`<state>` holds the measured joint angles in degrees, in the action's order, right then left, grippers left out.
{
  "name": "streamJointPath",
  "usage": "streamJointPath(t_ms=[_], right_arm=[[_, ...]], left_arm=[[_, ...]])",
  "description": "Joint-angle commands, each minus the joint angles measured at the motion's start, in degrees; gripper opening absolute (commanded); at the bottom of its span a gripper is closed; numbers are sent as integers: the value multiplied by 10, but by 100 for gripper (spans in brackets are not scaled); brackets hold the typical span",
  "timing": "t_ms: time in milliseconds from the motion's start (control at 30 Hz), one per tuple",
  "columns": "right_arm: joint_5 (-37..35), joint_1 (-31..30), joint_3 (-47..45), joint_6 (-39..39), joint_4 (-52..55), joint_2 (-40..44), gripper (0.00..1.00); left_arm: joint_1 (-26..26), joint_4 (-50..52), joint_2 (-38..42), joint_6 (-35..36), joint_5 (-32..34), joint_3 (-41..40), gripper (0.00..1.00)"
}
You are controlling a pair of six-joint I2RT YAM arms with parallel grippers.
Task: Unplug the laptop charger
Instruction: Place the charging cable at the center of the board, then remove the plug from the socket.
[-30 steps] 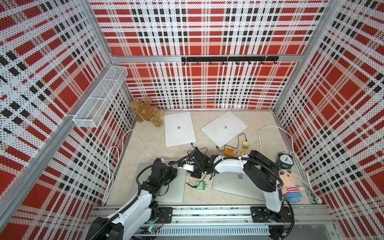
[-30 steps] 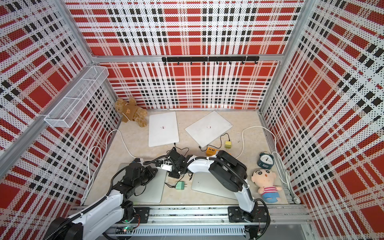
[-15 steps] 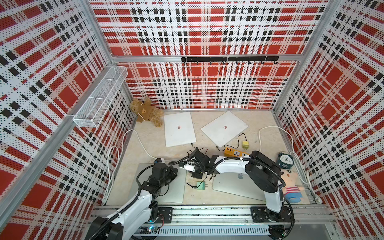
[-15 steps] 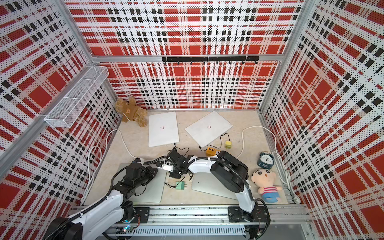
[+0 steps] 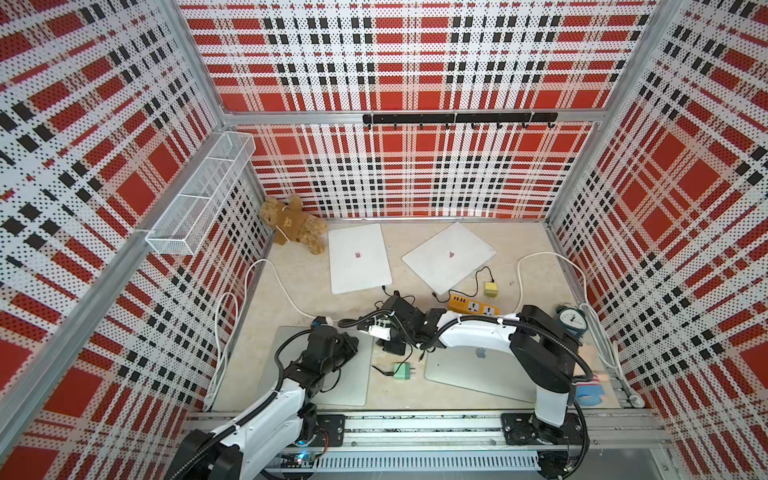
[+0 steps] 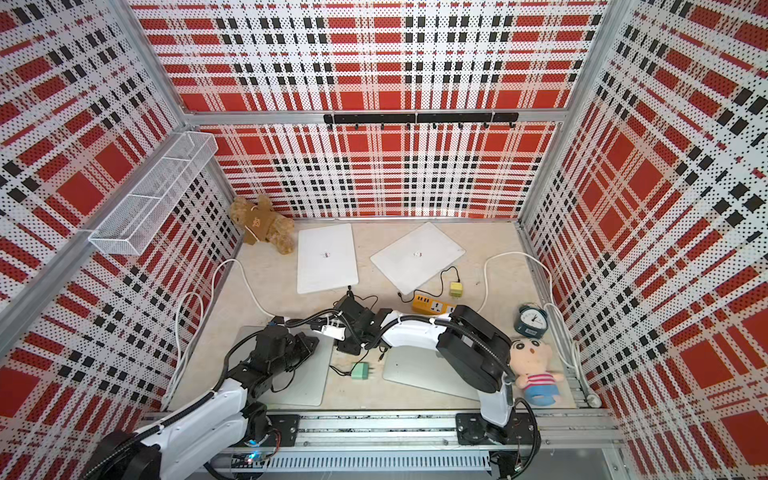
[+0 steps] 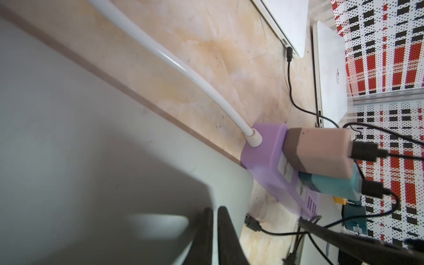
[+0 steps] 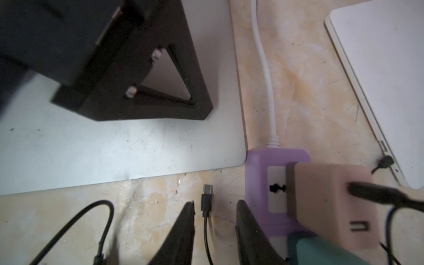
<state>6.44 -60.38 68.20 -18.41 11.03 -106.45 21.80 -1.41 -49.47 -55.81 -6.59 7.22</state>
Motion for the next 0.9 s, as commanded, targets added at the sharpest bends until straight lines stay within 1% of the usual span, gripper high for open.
streamJointPath(t_ms=[0,133,233,433,667,867], right_arm=[[10,-4,-17,3,-21,45,35],[0,-4,-37,14,-40,85,37],[-5,0,-62,29,-67,119,38],[16,34,-137,102,-149,200,39],[18,77,-213,161,-196,283,41],[-5,93,-249,190,-204,325,43]], left_arm=[[16,24,3,-2,24,22,12],[39,46,22,0,53,41,14],[65,73,43,5,97,59,16],[127,128,68,18,179,106,22],[201,148,49,17,232,153,30],[261,150,21,7,264,185,35]])
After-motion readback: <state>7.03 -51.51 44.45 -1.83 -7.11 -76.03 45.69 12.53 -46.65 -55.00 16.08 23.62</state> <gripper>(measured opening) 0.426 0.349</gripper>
